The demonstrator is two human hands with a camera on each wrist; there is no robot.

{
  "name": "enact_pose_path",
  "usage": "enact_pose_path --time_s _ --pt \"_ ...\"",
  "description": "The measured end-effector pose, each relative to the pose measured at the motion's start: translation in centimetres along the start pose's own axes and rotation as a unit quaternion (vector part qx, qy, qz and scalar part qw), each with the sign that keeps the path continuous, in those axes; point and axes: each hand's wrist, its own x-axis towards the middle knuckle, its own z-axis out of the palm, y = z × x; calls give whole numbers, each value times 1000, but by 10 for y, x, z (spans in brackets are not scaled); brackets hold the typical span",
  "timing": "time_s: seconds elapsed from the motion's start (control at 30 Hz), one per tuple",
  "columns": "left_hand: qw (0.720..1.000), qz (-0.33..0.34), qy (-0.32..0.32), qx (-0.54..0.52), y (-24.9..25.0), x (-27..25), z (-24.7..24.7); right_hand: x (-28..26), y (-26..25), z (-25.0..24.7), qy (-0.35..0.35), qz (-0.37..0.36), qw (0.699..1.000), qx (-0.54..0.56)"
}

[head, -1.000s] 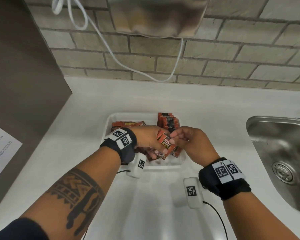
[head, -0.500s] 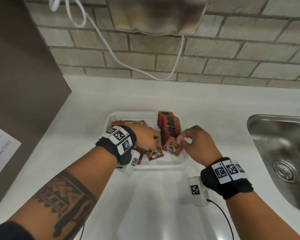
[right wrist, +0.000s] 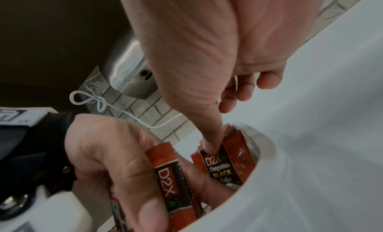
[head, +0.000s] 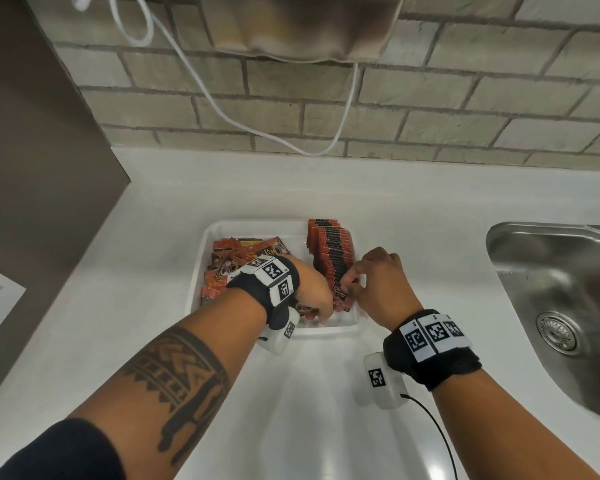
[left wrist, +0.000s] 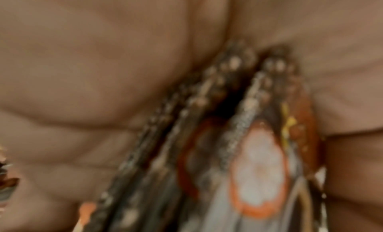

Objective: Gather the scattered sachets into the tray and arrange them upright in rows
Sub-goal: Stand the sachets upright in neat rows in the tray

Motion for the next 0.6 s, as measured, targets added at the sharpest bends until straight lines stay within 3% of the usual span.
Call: enact_pose_path --time_s 0.6 --pt "1000 9 -11 -6 0 5 0 4 5 -6 43 -32 997 63"
